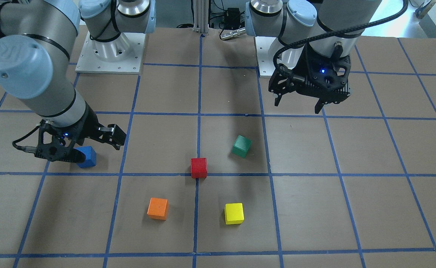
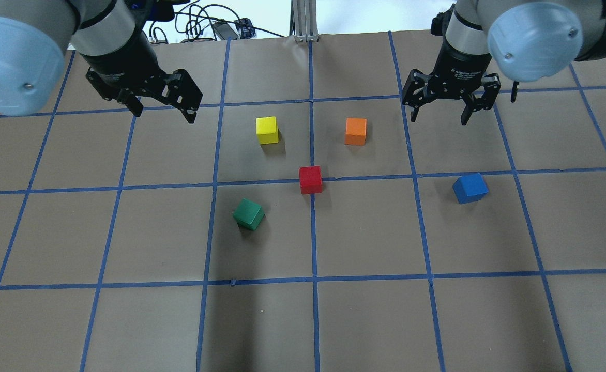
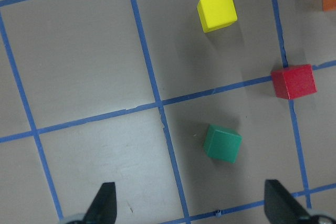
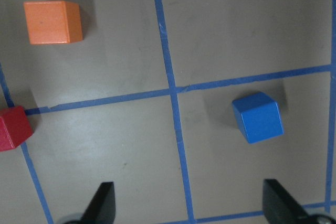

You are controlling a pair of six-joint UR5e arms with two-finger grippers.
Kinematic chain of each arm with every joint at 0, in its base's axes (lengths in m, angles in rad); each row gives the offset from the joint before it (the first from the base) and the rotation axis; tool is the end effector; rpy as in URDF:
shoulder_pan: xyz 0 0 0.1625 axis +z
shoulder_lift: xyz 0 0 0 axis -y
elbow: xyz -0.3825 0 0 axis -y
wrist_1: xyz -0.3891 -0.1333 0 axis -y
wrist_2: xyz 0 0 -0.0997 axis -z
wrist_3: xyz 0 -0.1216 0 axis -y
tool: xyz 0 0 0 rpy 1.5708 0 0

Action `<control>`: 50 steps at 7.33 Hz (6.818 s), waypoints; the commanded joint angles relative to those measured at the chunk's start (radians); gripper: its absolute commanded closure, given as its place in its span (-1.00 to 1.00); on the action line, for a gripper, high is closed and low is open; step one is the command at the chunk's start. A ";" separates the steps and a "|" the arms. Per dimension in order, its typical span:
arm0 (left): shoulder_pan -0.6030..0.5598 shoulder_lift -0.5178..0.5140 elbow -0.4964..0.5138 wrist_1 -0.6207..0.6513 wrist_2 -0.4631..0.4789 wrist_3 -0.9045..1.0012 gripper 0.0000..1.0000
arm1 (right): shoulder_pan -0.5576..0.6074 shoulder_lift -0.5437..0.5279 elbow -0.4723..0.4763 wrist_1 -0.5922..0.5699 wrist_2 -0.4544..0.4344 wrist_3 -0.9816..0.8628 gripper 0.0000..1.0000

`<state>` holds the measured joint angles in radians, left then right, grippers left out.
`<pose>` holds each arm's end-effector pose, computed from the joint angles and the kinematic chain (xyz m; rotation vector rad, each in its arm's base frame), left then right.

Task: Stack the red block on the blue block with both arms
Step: 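Open and raise the left gripper back while the right gripper moves toward the red cube, then lower the right gripper onto the red cube and close on it, then lift the red cube with the right gripper and carry it over the blue cube, then lower the red cube onto the blue cube with the right gripper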

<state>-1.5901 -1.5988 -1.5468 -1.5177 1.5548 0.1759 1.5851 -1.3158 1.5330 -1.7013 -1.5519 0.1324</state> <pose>-0.1450 -0.5026 0.4267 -0.3055 -3.1136 0.0785 0.1437 -0.5632 0.3190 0.1858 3.1206 0.1374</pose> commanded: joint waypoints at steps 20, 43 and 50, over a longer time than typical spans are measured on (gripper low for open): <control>0.041 0.008 -0.006 0.013 -0.001 -0.003 -1.00 | 0.380 0.294 0.102 -0.472 0.003 0.245 0.73; 0.041 0.005 -0.002 0.019 -0.006 -0.001 -1.00 | -0.260 -0.040 0.391 -0.351 -0.019 -0.540 1.00; 0.041 0.005 0.001 0.019 -0.004 -0.001 -1.00 | -0.260 -0.048 0.424 -0.354 -0.056 -0.554 0.95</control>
<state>-1.5493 -1.5937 -1.5463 -1.4987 1.5497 0.1749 1.3254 -1.3612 1.9474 -2.0546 -1.5953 -0.4223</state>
